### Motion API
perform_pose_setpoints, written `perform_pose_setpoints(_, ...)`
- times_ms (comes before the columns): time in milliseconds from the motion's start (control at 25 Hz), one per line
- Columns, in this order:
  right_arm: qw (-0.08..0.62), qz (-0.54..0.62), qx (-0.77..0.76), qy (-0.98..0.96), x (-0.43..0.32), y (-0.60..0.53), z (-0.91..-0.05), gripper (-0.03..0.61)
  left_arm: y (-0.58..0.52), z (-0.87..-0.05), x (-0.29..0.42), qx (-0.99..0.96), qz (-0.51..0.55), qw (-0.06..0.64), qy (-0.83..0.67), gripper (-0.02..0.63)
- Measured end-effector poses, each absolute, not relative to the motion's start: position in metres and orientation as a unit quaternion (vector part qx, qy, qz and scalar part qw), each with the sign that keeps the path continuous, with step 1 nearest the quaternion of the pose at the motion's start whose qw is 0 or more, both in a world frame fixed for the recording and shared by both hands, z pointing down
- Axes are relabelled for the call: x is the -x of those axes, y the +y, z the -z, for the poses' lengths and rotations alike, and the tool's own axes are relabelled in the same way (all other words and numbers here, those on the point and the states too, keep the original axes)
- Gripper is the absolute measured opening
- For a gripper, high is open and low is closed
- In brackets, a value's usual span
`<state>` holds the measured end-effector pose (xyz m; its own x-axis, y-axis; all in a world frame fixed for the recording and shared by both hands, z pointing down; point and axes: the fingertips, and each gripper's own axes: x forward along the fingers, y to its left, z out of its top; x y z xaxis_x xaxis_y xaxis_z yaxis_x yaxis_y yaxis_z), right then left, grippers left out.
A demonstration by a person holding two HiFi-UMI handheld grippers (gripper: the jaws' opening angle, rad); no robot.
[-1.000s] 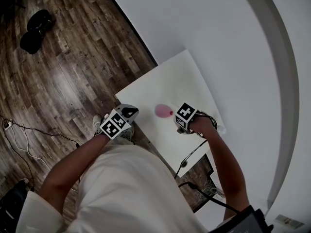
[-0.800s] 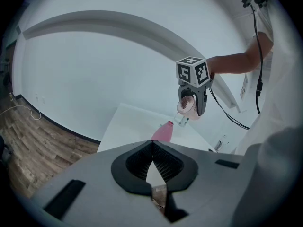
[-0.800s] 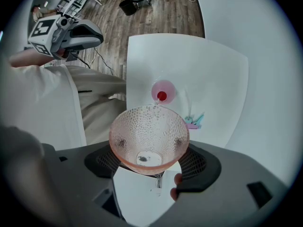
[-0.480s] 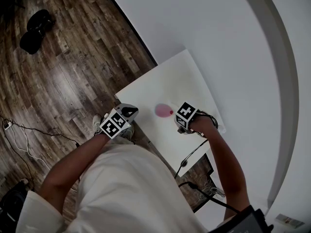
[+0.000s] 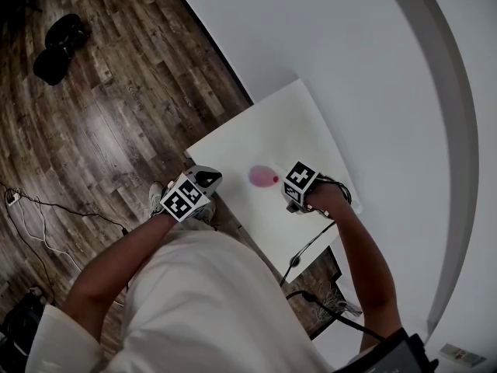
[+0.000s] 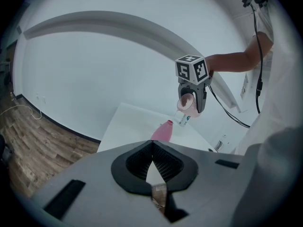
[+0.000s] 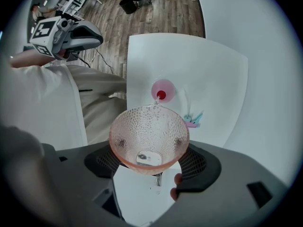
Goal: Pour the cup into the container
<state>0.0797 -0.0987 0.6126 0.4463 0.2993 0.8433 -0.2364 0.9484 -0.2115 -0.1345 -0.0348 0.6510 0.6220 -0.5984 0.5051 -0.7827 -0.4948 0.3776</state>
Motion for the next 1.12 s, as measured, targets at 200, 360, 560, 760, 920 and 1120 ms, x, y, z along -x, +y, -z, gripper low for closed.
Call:
perform_pose_setpoints(200,0.852,-0.158,0.034,-0.499,-0.0801,-0.096,-0.6114,0.366,-0.0321,-0.6505,0.1356,-0.85,-0.157,0.299,-0.404,0.011)
perform_pose_setpoints(360,0.852,-0.159,0.036,-0.497,-0.0797,-0.097,-0.6105,0.367,-0.0339,-0.6534,0.1366,-0.85,-0.157,0.296,-0.406,0.011)
perform_pose_setpoints(560,0.853,-0.159,0.039,-0.495,-0.0809,-0.0963,-0.6085,0.366,-0.0327,-0.6513,0.1344,-0.851,-0.159,0.298,-0.403,0.011)
perform_pose_setpoints(760,0.856,-0.157,0.042,-0.491,-0.0808,-0.0983,-0.6066,0.367,-0.0329,-0.6528,0.1331,-0.85,-0.158,0.299,-0.404,0.011)
perform_pose_setpoints(920,0.858,-0.154,0.046,-0.488,-0.0796,-0.0995,-0.6047,0.367,-0.0317,-0.657,0.1335,-0.849,-0.159,0.298,-0.407,0.011)
perform_pose_setpoints(1120,0.86,-0.154,0.052,-0.483,-0.0774,-0.0981,-0.6054,0.367,-0.03,-0.6574,0.1356,-0.848,-0.156,0.303,-0.407,0.011)
